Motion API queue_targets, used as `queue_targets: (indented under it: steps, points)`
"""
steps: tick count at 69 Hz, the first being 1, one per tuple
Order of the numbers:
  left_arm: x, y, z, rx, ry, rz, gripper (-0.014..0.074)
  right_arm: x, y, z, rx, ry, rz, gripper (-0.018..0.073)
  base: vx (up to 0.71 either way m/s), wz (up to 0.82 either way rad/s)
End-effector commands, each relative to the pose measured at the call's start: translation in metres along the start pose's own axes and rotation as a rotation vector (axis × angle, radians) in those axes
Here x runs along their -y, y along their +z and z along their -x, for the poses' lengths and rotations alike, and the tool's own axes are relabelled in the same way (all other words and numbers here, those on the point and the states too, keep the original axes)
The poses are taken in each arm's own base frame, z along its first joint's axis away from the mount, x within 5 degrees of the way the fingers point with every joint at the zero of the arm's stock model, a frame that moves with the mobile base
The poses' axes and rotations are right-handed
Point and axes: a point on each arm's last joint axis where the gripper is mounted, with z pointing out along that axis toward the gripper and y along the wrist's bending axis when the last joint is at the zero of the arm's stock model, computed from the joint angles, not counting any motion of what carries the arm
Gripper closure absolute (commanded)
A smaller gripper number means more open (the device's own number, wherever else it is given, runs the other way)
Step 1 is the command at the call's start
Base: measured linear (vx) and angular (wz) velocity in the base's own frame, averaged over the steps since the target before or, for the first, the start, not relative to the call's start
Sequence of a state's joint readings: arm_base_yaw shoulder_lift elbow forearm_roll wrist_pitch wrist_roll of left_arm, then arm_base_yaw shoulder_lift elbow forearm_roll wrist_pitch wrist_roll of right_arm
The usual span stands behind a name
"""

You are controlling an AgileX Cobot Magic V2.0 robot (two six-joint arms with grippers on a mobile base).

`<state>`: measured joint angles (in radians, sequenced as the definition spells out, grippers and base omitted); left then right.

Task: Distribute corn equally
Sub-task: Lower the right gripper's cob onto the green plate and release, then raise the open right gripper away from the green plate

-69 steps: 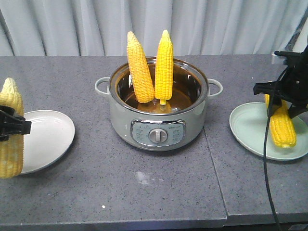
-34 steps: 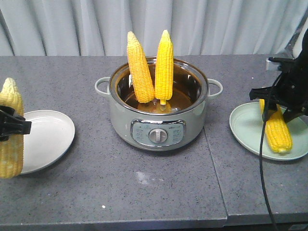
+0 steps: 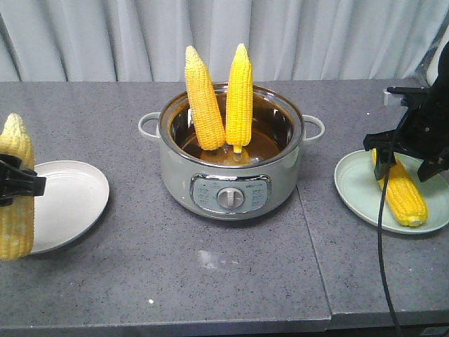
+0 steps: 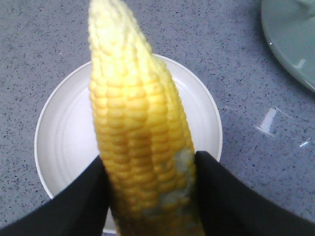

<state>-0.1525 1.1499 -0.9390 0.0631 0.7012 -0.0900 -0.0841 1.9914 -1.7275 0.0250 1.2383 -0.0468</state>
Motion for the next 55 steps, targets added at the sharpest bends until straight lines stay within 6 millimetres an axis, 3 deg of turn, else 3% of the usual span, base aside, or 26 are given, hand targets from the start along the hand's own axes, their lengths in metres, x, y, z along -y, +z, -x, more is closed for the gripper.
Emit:
queue_targets:
  steps: [1, 11, 31, 41, 49, 55]
  points:
    - [0.000, -0.013, 0.013, 0.108, -0.008, -0.006, 0.0424, 0.002, -0.032, -0.004, 0.047, -0.034, -0.013, 0.0047, 0.00, 0.00]
    - [0.000, -0.013, 0.013, 0.108, -0.008, -0.006, 0.0424, 0.001, -0.046, -0.006, 0.097, -0.044, -0.013, 0.0047, 0.00, 0.00]
    - [0.000, -0.013, 0.013, 0.108, -0.008, -0.006, 0.0424, -0.002, -0.109, -0.019, 0.325, -0.040, -0.016, 0.0047, 0.00, 0.00]
    - [0.000, -0.013, 0.013, 0.108, -0.008, -0.006, 0.0424, -0.003, -0.130, -0.029, 0.378, -0.048, -0.019, 0.0047, 0.00, 0.00]
    - [0.000, -0.013, 0.013, 0.108, -0.008, -0.006, 0.0424, -0.003, -0.128, -0.041, 0.401, -0.059, -0.024, 0.0047, 0.00, 0.00]
    - [0.000, -0.013, 0.013, 0.108, -0.008, -0.006, 0.0424, -0.004, -0.111, -0.056, 0.428, -0.055, -0.025, 0.0047, 0.00, 0.00]
